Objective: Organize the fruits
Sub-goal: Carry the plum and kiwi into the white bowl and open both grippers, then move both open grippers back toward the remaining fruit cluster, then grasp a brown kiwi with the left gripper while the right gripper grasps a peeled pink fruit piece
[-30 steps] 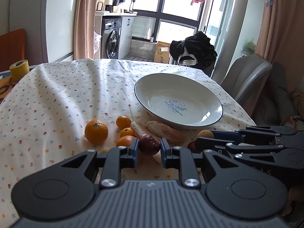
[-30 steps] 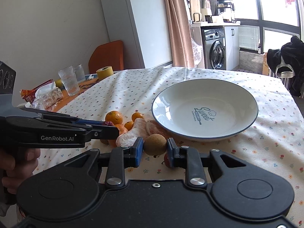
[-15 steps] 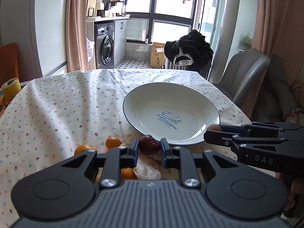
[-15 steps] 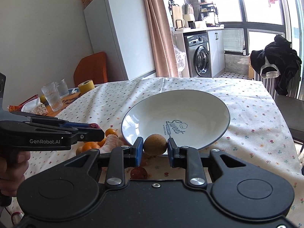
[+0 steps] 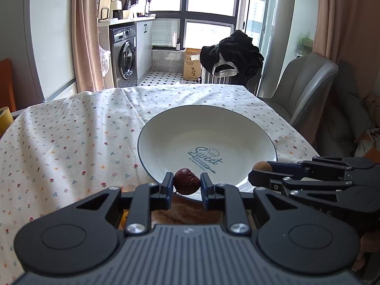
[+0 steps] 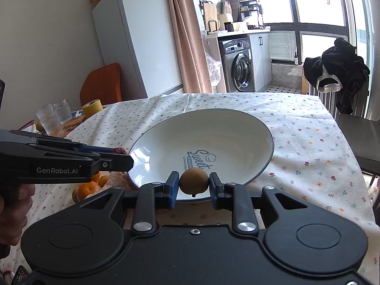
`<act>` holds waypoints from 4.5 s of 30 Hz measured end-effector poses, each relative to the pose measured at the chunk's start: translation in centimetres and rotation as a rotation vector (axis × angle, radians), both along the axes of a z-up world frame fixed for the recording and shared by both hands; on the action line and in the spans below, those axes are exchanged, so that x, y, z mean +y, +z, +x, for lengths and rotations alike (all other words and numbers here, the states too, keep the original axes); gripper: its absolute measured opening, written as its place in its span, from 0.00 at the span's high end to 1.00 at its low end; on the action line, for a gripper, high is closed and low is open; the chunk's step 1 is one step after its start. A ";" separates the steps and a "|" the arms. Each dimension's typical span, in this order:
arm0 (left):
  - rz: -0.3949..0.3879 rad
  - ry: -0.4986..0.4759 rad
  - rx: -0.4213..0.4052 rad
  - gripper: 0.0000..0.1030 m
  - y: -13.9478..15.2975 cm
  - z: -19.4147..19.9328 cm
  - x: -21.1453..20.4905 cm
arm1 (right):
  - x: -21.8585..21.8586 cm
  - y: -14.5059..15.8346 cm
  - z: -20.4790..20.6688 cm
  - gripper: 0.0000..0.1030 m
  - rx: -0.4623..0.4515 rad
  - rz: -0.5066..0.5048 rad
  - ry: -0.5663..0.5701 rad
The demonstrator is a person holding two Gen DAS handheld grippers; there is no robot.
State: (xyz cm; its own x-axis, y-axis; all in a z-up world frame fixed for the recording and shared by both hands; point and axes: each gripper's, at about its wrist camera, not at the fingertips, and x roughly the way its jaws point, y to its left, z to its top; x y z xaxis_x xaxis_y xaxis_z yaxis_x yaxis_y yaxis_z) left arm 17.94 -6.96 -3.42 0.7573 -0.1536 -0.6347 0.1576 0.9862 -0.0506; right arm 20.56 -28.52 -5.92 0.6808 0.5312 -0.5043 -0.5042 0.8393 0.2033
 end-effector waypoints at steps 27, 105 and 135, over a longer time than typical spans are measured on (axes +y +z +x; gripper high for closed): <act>-0.018 0.006 0.050 0.74 -0.7 2.5 0.3 | 0.6 1.0 -0.3 0.70 -0.002 0.012 -0.016; -0.210 0.133 0.027 0.69 -4.4 -6.5 11.1 | 10.7 -0.7 -5.7 0.56 0.050 -0.132 0.143; -0.176 0.134 0.006 0.77 -4.4 -6.8 10.6 | 11.6 -1.2 -4.1 0.71 0.023 -0.173 0.084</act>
State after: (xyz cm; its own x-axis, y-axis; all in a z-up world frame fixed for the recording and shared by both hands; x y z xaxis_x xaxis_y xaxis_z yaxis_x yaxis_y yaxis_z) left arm 11.11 3.61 -7.83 0.7750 -0.1604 -0.6112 0.0247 0.9742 -0.2244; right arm 16.47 -16.93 -7.10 0.6252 0.4895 -0.6079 -0.5706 0.8181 0.0719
